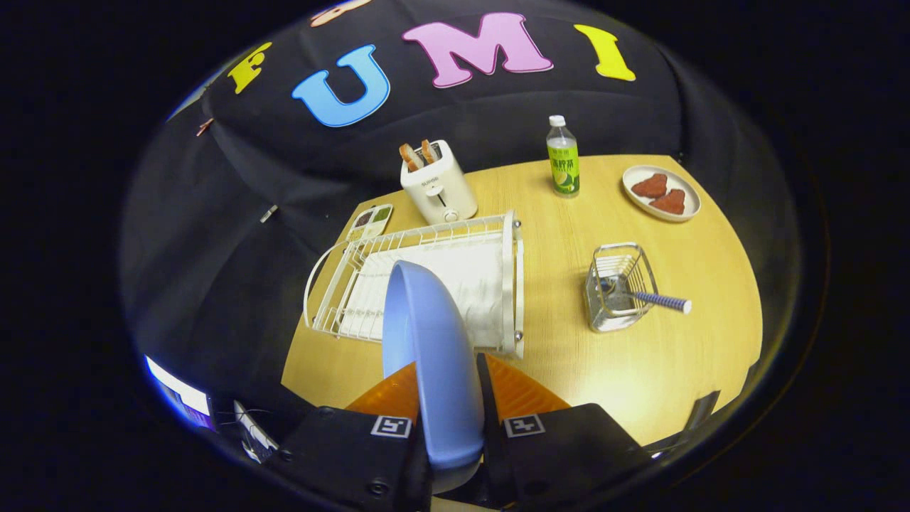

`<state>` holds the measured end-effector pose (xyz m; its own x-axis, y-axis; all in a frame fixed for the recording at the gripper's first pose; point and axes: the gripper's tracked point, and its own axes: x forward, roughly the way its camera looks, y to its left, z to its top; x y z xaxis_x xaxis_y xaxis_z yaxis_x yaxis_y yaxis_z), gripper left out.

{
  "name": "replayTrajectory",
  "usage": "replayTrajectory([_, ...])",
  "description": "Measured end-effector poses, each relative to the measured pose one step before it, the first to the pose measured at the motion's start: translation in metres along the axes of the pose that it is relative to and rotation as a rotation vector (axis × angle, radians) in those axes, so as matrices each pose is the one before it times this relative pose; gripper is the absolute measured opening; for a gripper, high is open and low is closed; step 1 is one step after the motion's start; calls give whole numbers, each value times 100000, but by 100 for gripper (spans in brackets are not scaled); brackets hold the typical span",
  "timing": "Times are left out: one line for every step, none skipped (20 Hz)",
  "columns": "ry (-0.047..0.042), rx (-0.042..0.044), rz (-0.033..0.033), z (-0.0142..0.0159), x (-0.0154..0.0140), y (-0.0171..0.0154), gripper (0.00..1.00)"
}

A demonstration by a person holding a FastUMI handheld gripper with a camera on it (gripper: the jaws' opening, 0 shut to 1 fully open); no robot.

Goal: Take the plate from the dish rack, then take the spoon from the basket and place it into the plate.

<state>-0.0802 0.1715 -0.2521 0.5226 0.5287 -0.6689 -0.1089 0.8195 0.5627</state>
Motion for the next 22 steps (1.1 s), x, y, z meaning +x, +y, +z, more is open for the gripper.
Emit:
replayTrajectory([2162, 645, 1108, -1630, -37, -354, 32])
replayTrajectory([2751, 304, 722, -1750, 89, -380, 32])
replayTrajectory([3141, 1161, 539, -1636, 93, -592, 32])
replayTrajectory([2011, 2336, 176, -1604, 514, -765, 33])
replayTrajectory([1370, 3385, 298, -973, 37, -588, 33])
replayTrajectory([426, 2795, 1013, -715, 331, -579, 32])
replayTrajectory([1588, 1992, 1270, -753, 503, -580, 33])
replayTrajectory([1829, 2292, 602, -946, 548, -734, 33])
replayTrajectory([1692, 1977, 501, -674, 630, -727, 33])
replayTrajectory([1892, 2280, 1114, -737, 574, -733, 33])
replayTrajectory([154, 3491, 1704, -328, 606, -446, 32])
replayTrajectory([594, 4480, 2276, -428, 595, -323, 33])
replayTrajectory([278, 4165, 2054, -17, 612, -218, 33])
replayTrajectory([730, 3141, 1514, -39, 610, -250, 33])
replayTrajectory([379, 1567, 325, 2, 494, -309, 33])
replayTrajectory([18, 22, -638, -9, 457, -299, 33])
replayTrajectory([-465, -1181, -1836, 260, 477, -456, 33])
replayTrajectory([-223, -896, -491, 44, 230, -194, 32])
replayTrajectory([-249, 529, -62, -13, -6, 137, 33])
replayTrajectory([-385, 1085, -46, 371, 102, 82, 33])
replayTrajectory([-115, 964, -595, 308, 315, -31, 33])
replayTrajectory([-185, 905, -1153, -27, 301, -128, 34])
